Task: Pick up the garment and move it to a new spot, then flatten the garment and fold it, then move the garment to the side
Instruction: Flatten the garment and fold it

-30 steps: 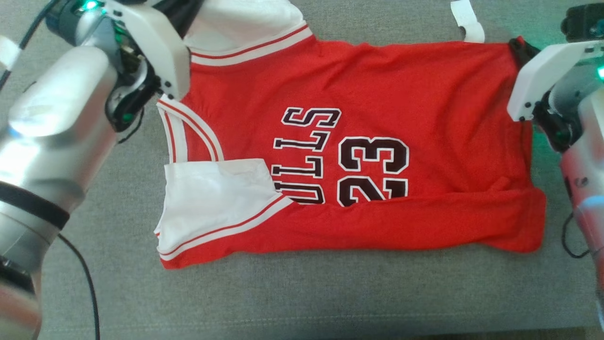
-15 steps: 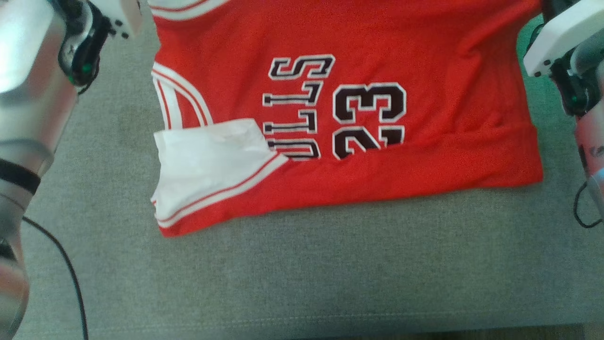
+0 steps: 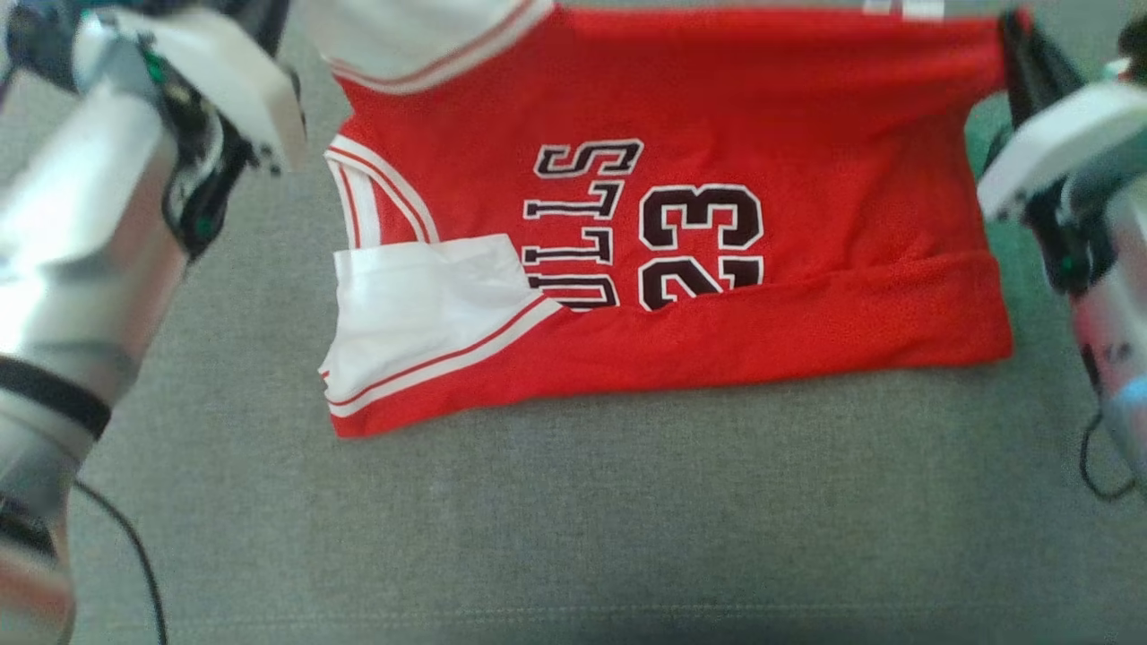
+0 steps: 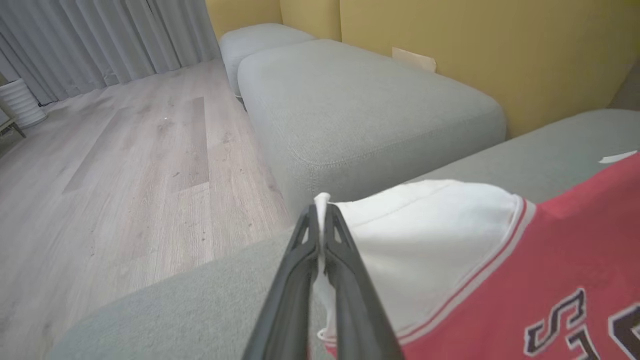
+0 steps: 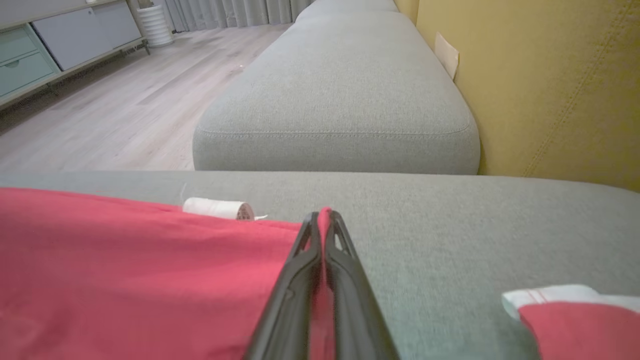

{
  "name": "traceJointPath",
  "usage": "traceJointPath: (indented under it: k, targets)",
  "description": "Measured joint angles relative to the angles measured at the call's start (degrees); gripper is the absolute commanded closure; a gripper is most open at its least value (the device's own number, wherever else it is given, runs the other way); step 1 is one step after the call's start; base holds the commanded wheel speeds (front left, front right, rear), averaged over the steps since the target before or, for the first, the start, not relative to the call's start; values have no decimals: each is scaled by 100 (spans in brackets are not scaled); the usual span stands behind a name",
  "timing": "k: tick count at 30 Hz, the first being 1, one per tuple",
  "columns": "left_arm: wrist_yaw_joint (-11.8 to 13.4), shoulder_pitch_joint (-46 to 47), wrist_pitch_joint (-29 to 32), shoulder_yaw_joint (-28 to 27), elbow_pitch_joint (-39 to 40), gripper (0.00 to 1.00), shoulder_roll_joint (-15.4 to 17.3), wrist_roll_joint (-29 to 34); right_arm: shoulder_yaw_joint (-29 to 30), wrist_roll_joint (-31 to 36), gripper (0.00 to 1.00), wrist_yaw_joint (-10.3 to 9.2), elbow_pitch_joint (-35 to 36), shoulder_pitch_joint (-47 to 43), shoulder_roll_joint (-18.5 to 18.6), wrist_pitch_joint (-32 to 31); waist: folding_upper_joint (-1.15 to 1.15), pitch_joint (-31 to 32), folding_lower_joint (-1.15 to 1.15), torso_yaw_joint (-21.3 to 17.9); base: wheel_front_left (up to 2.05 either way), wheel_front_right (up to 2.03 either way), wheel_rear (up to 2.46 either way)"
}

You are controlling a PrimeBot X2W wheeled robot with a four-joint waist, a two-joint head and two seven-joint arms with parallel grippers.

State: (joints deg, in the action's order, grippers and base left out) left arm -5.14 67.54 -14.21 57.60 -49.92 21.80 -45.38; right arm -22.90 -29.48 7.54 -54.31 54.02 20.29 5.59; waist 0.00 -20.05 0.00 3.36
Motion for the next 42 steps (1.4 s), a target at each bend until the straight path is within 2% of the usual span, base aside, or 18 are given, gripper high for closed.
traceJointPath:
  k: [6, 15, 21, 26, 35, 36, 37, 38, 39, 42]
  targets:
    - [-41, -687, 137, 253, 815, 100, 431, 35, -324, -490, 100, 0, 330, -716, 261, -16, 0, 377, 0, 86, 0, 0, 0]
    - [221, -1934, 1043, 709, 2684, 100, 1361, -162, -809, -1090, 100, 0, 1011, -1664, 827, -482, 0, 846, 0, 222, 0, 0, 0]
    - [263, -2421, 1707, 1020, 3612, 100, 1898, -345, -1211, -1318, 100, 0, 1581, -2203, 1187, -886, 0, 1015, 0, 300, 0, 0, 0]
    - [370, -2515, 1916, 1051, 4024, 100, 2094, -471, -1350, -1534, 100, 0, 1900, -2439, 1414, -1223, 0, 1089, 0, 283, 0, 0, 0]
    - [475, -2786, 2086, 1241, 4297, 100, 2241, -504, -1603, -1779, 100, 0, 2379, -2675, 1727, -1952, 0, 1177, 0, 192, 0, 0, 0]
    - [500, -2824, 2086, 1251, 4297, 59, 2243, -504, -1624, -1806, 100, 0, 2416, -2690, 1750, -1983, 0, 1188, 0, 184, 0, 0, 0]
    - [553, -2857, 2083, 1255, 4292, 11, 2243, -503, -1628, -1844, 100, 0, 2454, -2704, 1759, -2036, 0, 1203, 0, 174, 0, 0, 0]
    - [597, -2882, 2065, 1259, 4281, 0, 2245, -499, -1637, -1856, 40, 0, 2498, -2721, 1764, -2081, 0, 1220, 0, 161, 0, 0, 0]
    - [617, -2907, 2059, 1270, 4264, 0, 2248, -488, -1650, -1896, 0, 0, 2529, -2743, 1769, -2167, 0, 1241, 0, 145, 0, 0, 0]
    - [728, -3067, 1890, 1271, 4191, 0, 2249, -490, -1735, -1950, 0, 0, 2603, -2841, 1819, -2382, 0, 1318, 0, 98, 0, 0, 0]
